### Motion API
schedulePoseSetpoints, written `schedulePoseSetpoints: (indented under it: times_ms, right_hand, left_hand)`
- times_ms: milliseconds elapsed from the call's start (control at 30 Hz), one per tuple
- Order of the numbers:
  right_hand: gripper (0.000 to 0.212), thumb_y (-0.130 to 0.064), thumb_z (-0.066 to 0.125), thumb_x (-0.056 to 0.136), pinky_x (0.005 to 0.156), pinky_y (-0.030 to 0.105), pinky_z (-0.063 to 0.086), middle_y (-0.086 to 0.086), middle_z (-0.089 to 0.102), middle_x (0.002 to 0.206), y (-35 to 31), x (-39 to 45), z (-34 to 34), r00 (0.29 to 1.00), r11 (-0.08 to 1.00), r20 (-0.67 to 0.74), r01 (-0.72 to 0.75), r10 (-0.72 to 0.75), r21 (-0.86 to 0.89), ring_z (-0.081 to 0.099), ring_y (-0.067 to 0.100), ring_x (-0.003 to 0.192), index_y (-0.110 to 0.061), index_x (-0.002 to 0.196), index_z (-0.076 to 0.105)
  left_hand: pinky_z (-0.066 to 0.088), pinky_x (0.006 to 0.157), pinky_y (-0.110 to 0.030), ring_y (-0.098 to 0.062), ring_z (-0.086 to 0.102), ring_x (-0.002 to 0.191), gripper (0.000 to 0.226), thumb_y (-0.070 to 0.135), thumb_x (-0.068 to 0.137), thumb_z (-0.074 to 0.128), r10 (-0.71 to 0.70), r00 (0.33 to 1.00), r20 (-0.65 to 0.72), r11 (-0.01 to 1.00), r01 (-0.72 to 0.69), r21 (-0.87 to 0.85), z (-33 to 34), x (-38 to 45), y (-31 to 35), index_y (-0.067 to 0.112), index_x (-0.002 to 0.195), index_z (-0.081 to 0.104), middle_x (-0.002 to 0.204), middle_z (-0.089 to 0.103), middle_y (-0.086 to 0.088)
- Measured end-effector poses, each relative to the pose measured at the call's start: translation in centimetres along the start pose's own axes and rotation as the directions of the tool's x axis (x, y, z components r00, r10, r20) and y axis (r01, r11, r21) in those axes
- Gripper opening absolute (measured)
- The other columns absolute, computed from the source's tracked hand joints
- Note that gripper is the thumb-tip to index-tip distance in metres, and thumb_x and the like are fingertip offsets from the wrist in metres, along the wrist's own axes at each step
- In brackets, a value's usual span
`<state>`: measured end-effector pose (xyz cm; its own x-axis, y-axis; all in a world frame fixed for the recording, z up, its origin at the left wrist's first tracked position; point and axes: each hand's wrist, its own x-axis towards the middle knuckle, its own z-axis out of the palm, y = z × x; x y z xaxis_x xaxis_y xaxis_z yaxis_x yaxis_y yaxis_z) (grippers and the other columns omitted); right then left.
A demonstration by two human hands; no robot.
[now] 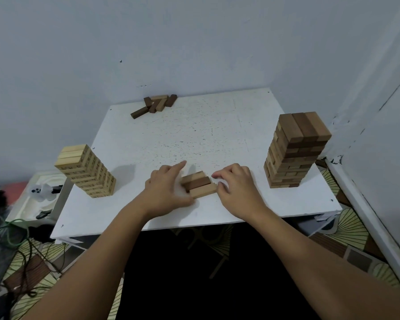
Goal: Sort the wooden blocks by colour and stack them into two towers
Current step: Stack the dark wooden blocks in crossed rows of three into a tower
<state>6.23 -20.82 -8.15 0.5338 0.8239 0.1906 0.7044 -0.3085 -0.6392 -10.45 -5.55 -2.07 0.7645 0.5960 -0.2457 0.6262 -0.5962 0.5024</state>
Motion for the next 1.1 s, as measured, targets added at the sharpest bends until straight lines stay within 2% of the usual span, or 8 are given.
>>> schedulePoseSetpoints:
  times_ms: [133, 267, 400, 533, 600, 700, 867, 1100]
  right_hand:
    - [0.027, -0.018, 0.056, 0.1, 0.099, 0.02, 0.031, -0.013, 0.045, 0.112, 0.0, 0.0, 0.0, 1.0, 1.0, -0.022, 0.009, -0.009, 0.003, 0.036, 0.01, 0.112, -0.027, 0.121, 0.07]
    - [0.024, -0.018, 0.058, 0.099, 0.098, 0.022, 0.033, -0.013, 0.047, 0.11, -0.2, 0.0, 0.0, 1.0, 1.0, -0.025, 0.014, -0.014, 0.003, 0.038, 0.012, 0.111, -0.028, 0.116, 0.072]
    - [0.023, -0.019, 0.058, 0.099, 0.098, 0.023, 0.034, -0.012, 0.047, 0.109, -0.1, 0.1, 0.1, 0.999, 1.0, -0.03, 0.018, -0.018, 0.0, 0.037, 0.012, 0.11, -0.028, 0.115, 0.072]
    - [0.023, -0.019, 0.059, 0.099, 0.099, 0.024, 0.036, -0.011, 0.048, 0.109, -0.2, 0.0, 0.2, 0.999, 1.0, -0.036, 0.023, -0.024, -0.004, 0.037, 0.012, 0.11, -0.027, 0.115, 0.072]
    - [0.022, -0.019, 0.059, 0.099, 0.099, 0.024, 0.036, -0.011, 0.048, 0.11, -0.2, 0.0, 0.2, 0.999, 1.0, -0.036, 0.024, -0.024, -0.005, 0.038, 0.012, 0.11, -0.027, 0.115, 0.072]
    - [0.022, -0.019, 0.059, 0.099, 0.098, 0.024, 0.035, -0.011, 0.047, 0.109, -0.2, 0.0, 0.1, 0.999, 1.0, -0.039, 0.027, -0.027, -0.004, 0.037, 0.011, 0.108, -0.027, 0.114, 0.072]
    - [0.022, -0.02, 0.059, 0.098, 0.099, 0.027, 0.037, -0.008, 0.05, 0.11, -0.2, 0.0, 0.1, 0.999, 1.0, -0.039, 0.024, -0.024, -0.007, 0.04, 0.014, 0.11, -0.027, 0.114, 0.072]
    - [0.022, -0.021, 0.06, 0.098, 0.101, 0.029, 0.039, -0.009, 0.05, 0.111, -0.3, 0.1, 0.1, 0.999, 1.0, -0.042, 0.009, -0.009, 0.009, 0.039, 0.014, 0.111, -0.026, 0.115, 0.071]
  left_hand:
    - [0.038, 0.113, -0.049, -0.016, 0.045, 0.128, 0.101, 0.073, 0.06, 0.085, -0.049, 0.991, -0.127, 0.992, 0.034, -0.118, 1.2, -0.5, -2.2, 0.042, 0.147, 0.046, 0.13, 0.048, 0.015]
    - [0.042, 0.112, -0.046, -0.009, 0.05, 0.121, 0.087, 0.072, 0.056, 0.087, -0.026, 0.987, -0.158, 0.971, -0.012, -0.238, 2.2, -0.4, -2.4, 0.044, 0.134, 0.061, 0.118, 0.049, 0.025]
    - [0.039, 0.114, -0.047, -0.006, 0.049, 0.121, 0.092, 0.077, 0.052, 0.079, -0.025, 0.989, -0.145, 0.963, -0.015, -0.268, 2.5, 0.1, -2.5, 0.045, 0.137, 0.062, 0.12, 0.049, 0.024]
    - [0.041, 0.11, -0.039, -0.006, 0.05, 0.12, 0.096, 0.07, 0.054, 0.084, -0.028, 0.988, -0.153, 0.954, -0.02, -0.299, 2.5, 0.0, -3.0, 0.047, 0.143, 0.054, 0.121, 0.052, 0.022]
    - [0.043, 0.101, -0.033, 0.0, 0.051, 0.114, 0.083, 0.06, 0.055, 0.092, -0.031, 0.977, -0.212, 0.942, -0.042, -0.332, 2.7, -0.4, -3.0, 0.043, 0.13, 0.06, 0.118, 0.055, 0.018]
    - [0.044, 0.09, -0.029, 0.002, 0.052, 0.105, 0.048, 0.044, 0.058, 0.099, -0.038, 0.96, -0.276, 0.937, -0.062, -0.344, 3.0, -0.7, -2.8, 0.034, 0.092, 0.068, 0.109, 0.056, 0.011]
    - [0.042, 0.107, -0.035, -0.003, 0.053, 0.116, 0.038, 0.052, 0.057, 0.096, -0.039, 0.968, -0.25, 0.927, -0.059, -0.37, 3.1, -0.6, -3.0, 0.041, 0.088, 0.076, 0.112, 0.056, 0.013]
    - [0.043, 0.108, -0.039, -0.004, 0.053, 0.117, 0.035, 0.05, 0.061, 0.096, -0.033, 0.967, -0.251, 0.921, -0.068, -0.383, 3.0, -0.7, -2.8, 0.044, 0.088, 0.076, 0.111, 0.057, 0.014]
